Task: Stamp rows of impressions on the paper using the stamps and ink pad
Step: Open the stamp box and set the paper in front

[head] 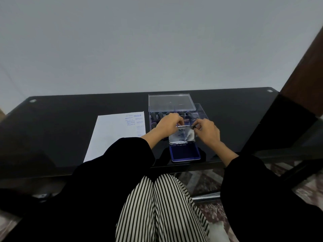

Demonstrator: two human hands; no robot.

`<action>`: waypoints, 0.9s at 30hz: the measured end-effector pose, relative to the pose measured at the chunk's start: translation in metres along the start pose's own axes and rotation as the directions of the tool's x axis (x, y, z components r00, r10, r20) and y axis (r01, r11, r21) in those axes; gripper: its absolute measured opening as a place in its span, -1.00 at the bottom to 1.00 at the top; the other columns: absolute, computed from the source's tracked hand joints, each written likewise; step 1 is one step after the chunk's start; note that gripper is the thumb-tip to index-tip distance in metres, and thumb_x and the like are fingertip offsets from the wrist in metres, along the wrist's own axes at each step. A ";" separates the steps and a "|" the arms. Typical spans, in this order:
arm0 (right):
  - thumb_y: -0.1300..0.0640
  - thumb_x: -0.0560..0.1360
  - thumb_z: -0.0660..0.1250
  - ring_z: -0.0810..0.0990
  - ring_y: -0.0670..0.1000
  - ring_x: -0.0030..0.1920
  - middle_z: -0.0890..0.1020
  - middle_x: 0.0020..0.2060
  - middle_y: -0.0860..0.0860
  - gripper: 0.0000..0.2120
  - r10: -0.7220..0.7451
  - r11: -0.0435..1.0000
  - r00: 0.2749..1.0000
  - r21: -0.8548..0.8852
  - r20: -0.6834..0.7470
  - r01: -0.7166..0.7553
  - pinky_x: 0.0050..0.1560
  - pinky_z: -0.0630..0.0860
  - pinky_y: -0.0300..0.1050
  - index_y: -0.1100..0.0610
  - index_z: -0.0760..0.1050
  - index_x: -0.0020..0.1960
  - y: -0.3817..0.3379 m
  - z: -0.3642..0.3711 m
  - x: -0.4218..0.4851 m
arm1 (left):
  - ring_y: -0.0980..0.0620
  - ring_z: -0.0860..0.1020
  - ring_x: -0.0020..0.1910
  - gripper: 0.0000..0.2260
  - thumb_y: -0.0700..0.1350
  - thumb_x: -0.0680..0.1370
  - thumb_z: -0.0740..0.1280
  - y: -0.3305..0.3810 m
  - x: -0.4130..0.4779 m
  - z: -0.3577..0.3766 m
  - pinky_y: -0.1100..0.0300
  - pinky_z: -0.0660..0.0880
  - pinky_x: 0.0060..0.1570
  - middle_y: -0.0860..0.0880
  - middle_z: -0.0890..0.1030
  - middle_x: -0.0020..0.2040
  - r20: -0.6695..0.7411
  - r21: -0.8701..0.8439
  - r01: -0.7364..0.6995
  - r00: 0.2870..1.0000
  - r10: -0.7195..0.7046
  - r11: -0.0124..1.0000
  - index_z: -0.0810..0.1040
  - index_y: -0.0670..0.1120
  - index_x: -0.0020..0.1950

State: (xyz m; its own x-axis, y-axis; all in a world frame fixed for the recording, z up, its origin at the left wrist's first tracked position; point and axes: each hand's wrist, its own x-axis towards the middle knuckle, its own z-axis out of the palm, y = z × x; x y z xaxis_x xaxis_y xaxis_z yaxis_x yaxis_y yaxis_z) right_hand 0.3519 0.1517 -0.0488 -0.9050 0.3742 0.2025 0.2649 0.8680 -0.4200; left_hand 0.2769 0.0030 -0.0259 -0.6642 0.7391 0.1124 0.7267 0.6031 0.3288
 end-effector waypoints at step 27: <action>0.28 0.46 0.28 0.58 0.15 0.07 0.63 0.05 0.18 -0.80 -0.025 0.999 0.990 0.040 0.135 0.020 0.04 0.47 -0.05 0.23 0.61 0.03 -0.013 -0.019 0.082 | -0.10 0.52 0.19 -0.65 -0.32 0.50 0.18 -0.011 0.048 -0.013 0.07 0.46 0.18 -0.14 0.57 0.21 0.095 -0.046 0.033 0.995 -0.028 0.998 0.53 -0.18 0.26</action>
State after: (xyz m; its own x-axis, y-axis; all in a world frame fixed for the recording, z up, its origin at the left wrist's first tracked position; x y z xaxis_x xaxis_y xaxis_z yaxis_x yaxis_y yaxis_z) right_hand 0.2809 0.1776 -0.0101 -0.9481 0.3044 0.0914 0.2331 0.8614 -0.4513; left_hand 0.2348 0.0275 -0.0118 -0.6647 0.7470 0.0139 0.6959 0.6123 0.3752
